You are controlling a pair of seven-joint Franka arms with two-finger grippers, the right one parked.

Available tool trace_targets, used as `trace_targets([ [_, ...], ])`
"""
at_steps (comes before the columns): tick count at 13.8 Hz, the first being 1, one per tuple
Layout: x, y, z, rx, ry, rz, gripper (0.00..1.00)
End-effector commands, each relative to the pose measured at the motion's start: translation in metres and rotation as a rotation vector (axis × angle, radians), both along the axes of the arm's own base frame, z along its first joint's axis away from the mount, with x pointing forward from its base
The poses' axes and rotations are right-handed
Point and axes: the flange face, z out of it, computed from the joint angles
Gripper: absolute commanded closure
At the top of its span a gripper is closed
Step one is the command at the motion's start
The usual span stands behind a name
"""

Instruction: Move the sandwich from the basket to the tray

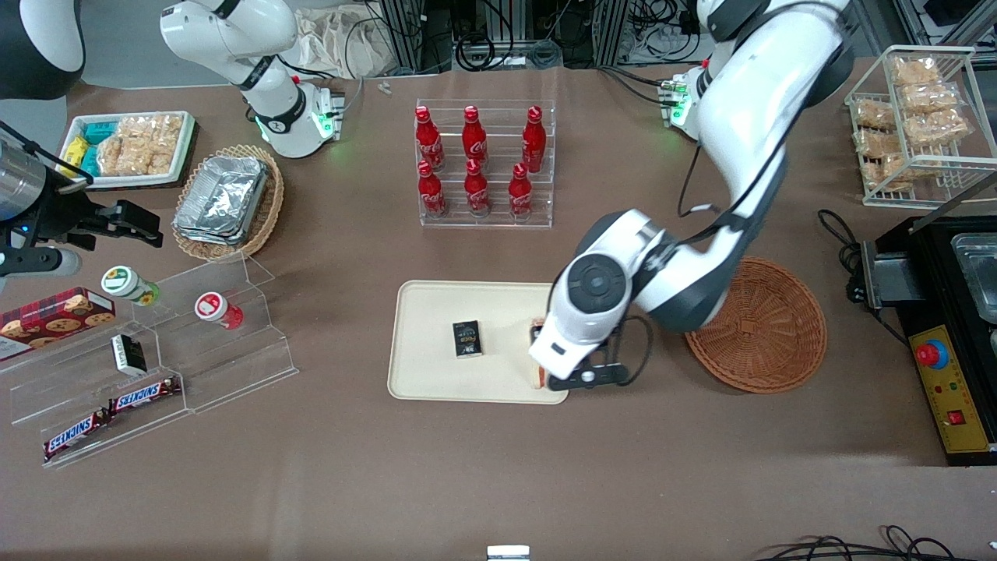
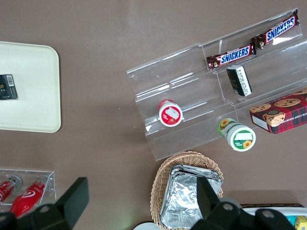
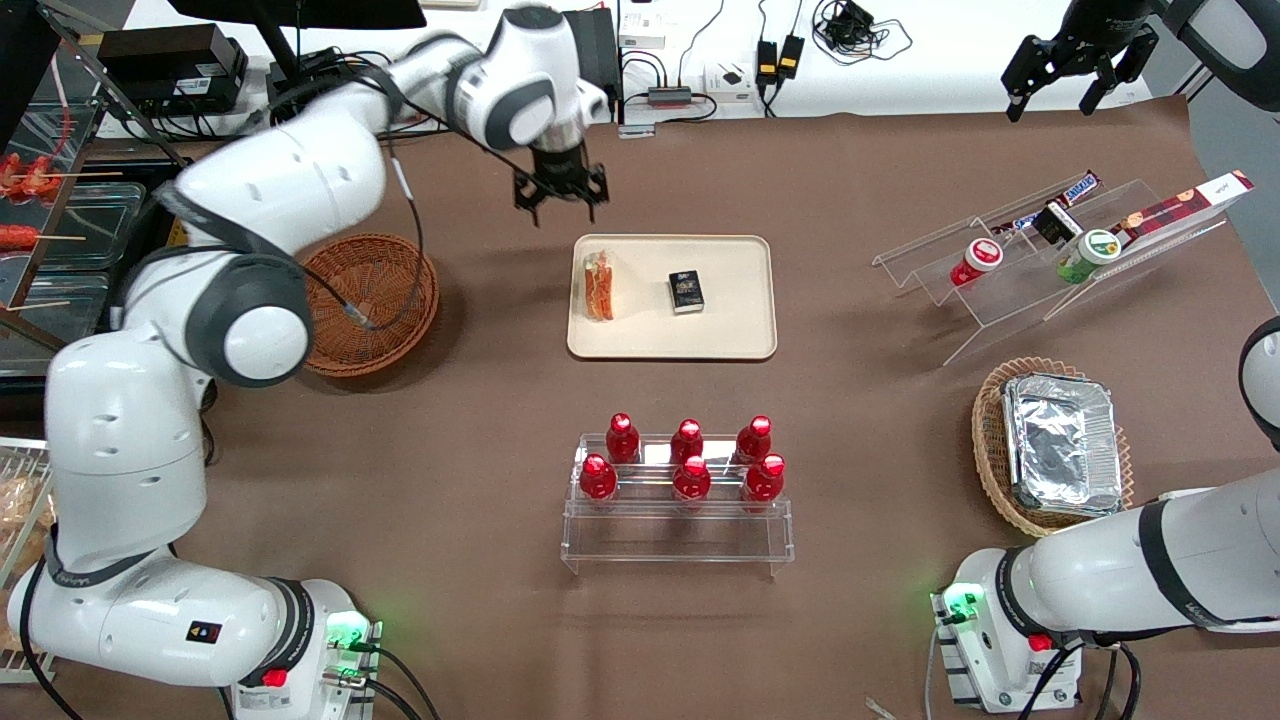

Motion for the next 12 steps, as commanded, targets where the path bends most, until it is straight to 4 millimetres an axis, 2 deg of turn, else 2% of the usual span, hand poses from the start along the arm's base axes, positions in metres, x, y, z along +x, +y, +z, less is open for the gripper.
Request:
trace_targets([
  [1,0.003,0.079,0.075,-0.024,0.046,0.117,0.00],
  [3,-0.002,0.125,0.112,-0.049,0.038,0.148,0.00],
  [4,-0.008,0.143,0.123,-0.034,0.027,0.110,0.00],
  [6,-0.017,0.200,0.128,0.016,0.048,0.085,0.00],
  [9,-0.034,0.295,0.145,-0.068,0.063,-0.041,0.00],
  [10,-0.043,0.317,0.144,-0.062,0.063,-0.071,0.00],
  [12,-0.044,0.340,0.139,-0.044,0.054,-0.119,0.00],
])
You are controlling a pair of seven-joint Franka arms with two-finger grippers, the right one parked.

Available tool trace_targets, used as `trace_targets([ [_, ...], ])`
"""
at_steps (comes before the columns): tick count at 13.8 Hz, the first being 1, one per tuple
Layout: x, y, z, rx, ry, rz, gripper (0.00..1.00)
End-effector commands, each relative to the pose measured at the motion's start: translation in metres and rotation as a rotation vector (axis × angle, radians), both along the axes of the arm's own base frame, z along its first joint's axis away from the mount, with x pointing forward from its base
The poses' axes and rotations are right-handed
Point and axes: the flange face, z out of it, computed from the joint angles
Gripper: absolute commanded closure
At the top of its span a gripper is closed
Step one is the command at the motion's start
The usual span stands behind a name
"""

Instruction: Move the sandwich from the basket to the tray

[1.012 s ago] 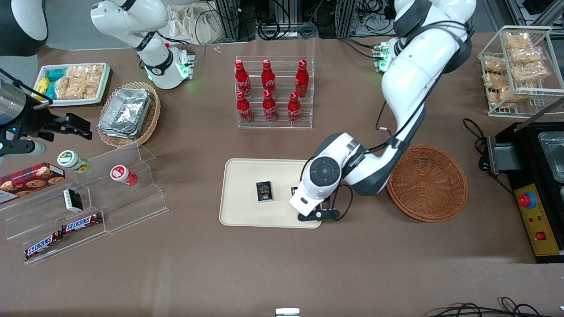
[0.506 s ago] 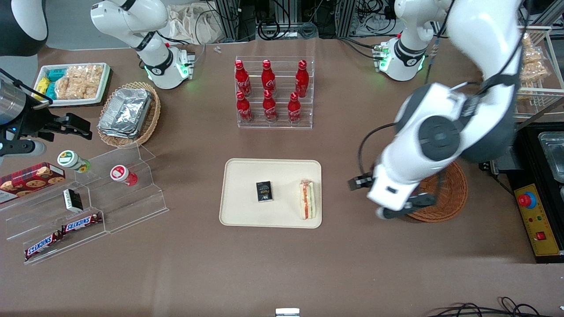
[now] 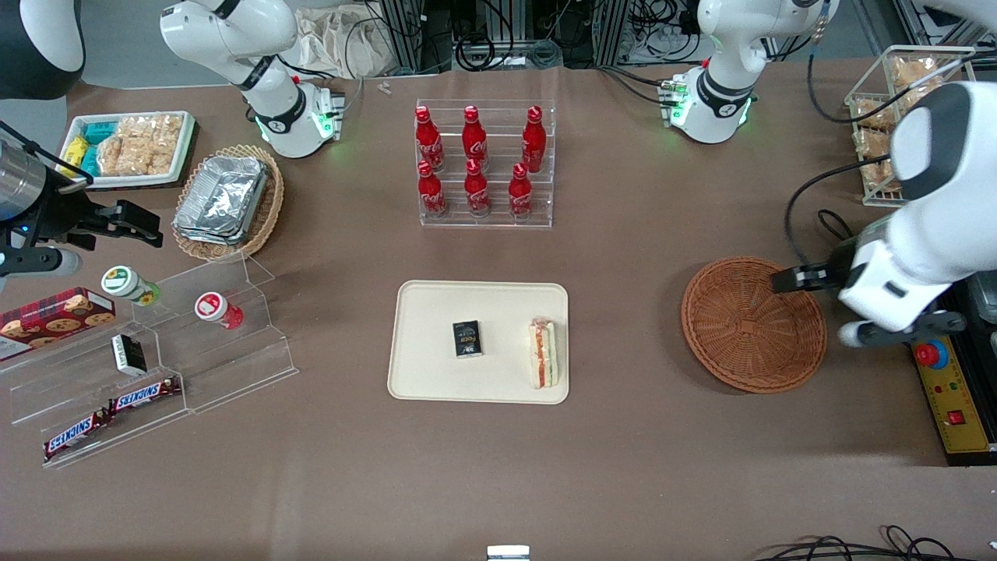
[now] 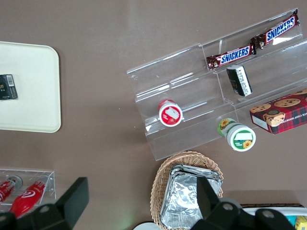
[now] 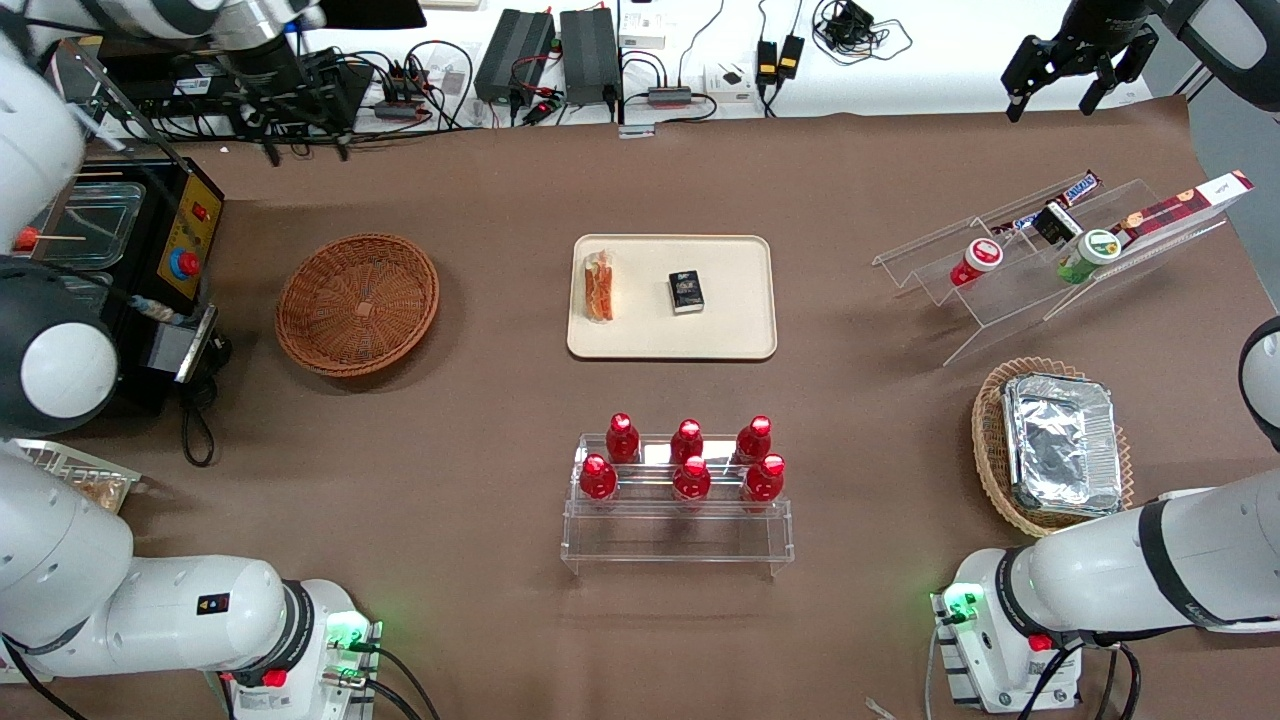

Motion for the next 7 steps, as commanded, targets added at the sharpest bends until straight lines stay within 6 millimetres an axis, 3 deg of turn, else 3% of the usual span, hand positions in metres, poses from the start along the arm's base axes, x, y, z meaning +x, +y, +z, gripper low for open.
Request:
trace_targets([
  [1,-0.016,0.016,-0.002,-0.006,-0.012,-0.083,0.00],
  [4,-0.008,0.033,0.001,-0.005,-0.018,-0.124,0.00],
  [7,0.001,0.023,0.002,0.038,0.008,-0.184,0.00],
])
